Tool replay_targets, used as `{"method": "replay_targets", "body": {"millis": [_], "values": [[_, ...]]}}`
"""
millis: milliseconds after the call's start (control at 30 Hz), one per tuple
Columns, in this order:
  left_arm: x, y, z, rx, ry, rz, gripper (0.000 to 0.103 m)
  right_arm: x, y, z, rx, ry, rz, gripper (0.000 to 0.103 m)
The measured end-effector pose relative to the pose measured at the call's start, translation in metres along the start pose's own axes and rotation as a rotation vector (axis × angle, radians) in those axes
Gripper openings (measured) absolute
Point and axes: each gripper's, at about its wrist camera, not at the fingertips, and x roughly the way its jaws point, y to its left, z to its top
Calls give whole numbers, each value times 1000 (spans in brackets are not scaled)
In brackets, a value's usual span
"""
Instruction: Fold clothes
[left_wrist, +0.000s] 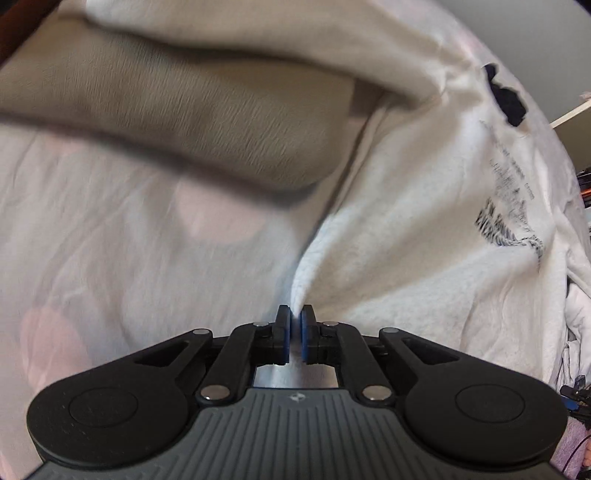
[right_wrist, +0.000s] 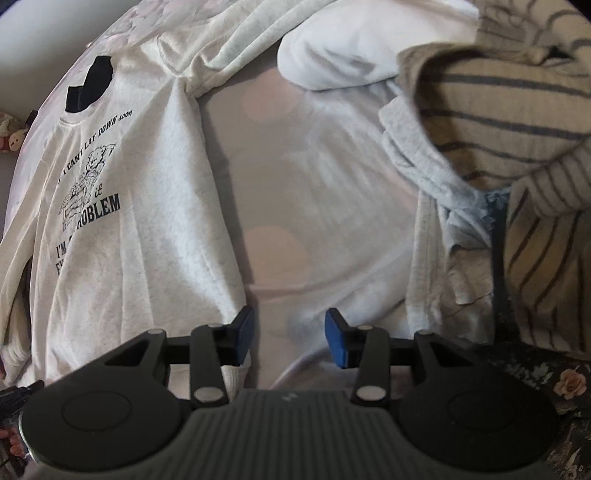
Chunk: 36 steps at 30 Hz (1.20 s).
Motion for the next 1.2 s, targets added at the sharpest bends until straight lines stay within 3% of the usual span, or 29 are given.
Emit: {"method": "replay_targets", "body": {"millis": [167,233,467,500,600,700,867,1033,1200], "values": [[4,-16,-2,59,-11,65,4,26,27,-3,-43,79,11,45],[3,-13,-3,50,-13,58,4,40,35,-5,-59,113,-28,36],[6,-12,-3,39,-12,52,5,60,47,-11,-100,208,-14,32],[6,-13,-3,43,-12,54,5,59,47,-12,-111,201,-21,24],[5,-15,-4,45,-13,40,4,48,49,-16,-137,145,-12,11],[-5,-21,-7,47,-13,-13,4,24,52,-19,-191,87,-22,10],[-20,-54,-18,168,20,-66,4,-12,53,-15,-299,59,-112,9],[-10,-73,-28,262,99,-1,4,-21,45,-6,-331,134,-148,9],[9,-70,-22,252,168,63,0,-23,45,18,-372,195,-190,9]]}}
